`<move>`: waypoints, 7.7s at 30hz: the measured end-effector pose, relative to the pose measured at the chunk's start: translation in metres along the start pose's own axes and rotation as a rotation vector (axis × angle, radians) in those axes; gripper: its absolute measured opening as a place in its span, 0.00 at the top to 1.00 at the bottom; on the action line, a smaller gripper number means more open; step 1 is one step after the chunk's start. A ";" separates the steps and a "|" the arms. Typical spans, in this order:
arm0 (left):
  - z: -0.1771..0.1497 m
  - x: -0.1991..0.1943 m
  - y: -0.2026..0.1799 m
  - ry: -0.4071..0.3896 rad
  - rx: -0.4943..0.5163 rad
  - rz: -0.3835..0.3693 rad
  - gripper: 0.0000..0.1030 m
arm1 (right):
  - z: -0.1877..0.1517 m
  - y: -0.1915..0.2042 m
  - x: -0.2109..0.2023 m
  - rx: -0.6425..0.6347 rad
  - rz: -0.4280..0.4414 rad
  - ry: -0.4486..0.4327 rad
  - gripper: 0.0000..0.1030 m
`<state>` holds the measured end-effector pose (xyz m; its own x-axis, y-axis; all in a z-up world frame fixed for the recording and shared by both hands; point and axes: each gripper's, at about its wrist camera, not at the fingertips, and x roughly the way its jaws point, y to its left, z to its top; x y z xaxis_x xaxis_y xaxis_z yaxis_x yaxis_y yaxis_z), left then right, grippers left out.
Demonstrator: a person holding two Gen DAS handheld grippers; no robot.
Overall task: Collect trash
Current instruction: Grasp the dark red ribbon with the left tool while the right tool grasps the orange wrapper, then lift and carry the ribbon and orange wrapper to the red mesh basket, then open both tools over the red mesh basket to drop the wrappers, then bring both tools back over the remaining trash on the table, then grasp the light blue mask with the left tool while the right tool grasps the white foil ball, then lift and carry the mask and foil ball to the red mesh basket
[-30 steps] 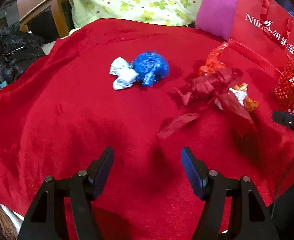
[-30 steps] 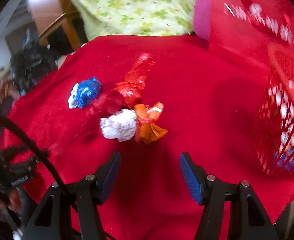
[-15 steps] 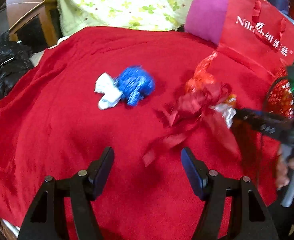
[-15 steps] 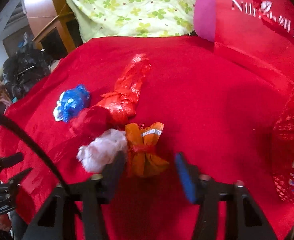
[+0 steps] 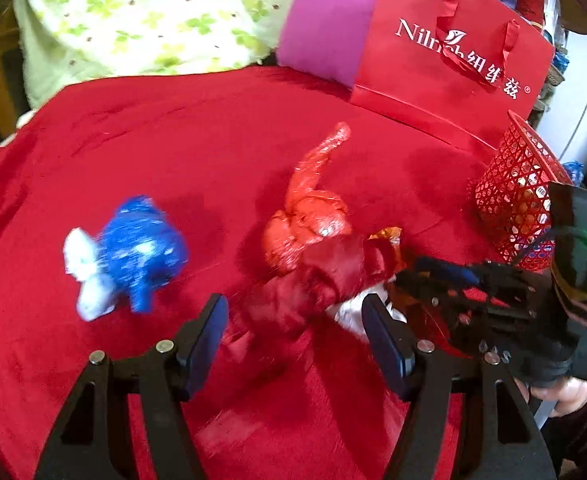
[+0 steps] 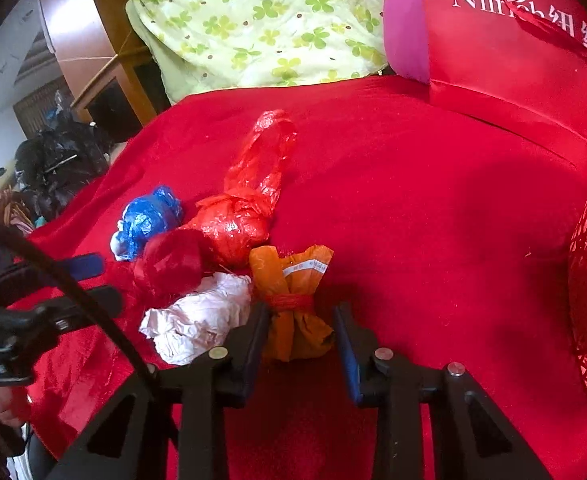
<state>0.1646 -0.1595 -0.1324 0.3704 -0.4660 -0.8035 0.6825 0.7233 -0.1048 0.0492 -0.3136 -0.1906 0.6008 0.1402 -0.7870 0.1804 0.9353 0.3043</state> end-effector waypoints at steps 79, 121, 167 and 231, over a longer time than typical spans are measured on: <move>0.102 -0.084 -0.266 -0.238 0.114 -0.267 0.70 | -0.019 -0.161 -0.316 0.242 -0.288 -0.556 0.67; 0.019 -0.167 -0.120 -0.354 0.050 0.411 0.32 | 0.006 -0.069 -0.280 0.085 -0.146 -0.484 0.38; -0.087 -0.122 0.104 -0.107 -0.392 0.427 0.32 | -0.009 0.033 -0.050 0.014 0.127 0.028 0.46; -0.024 -0.149 -0.039 -0.238 -0.093 0.330 0.75 | -0.010 0.043 -0.166 -0.083 0.208 -0.276 0.68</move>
<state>0.0680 -0.1063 -0.0226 0.7025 -0.2988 -0.6460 0.4471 0.8914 0.0739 -0.0507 -0.2929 -0.0522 0.8080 0.2481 -0.5344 -0.0249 0.9206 0.3897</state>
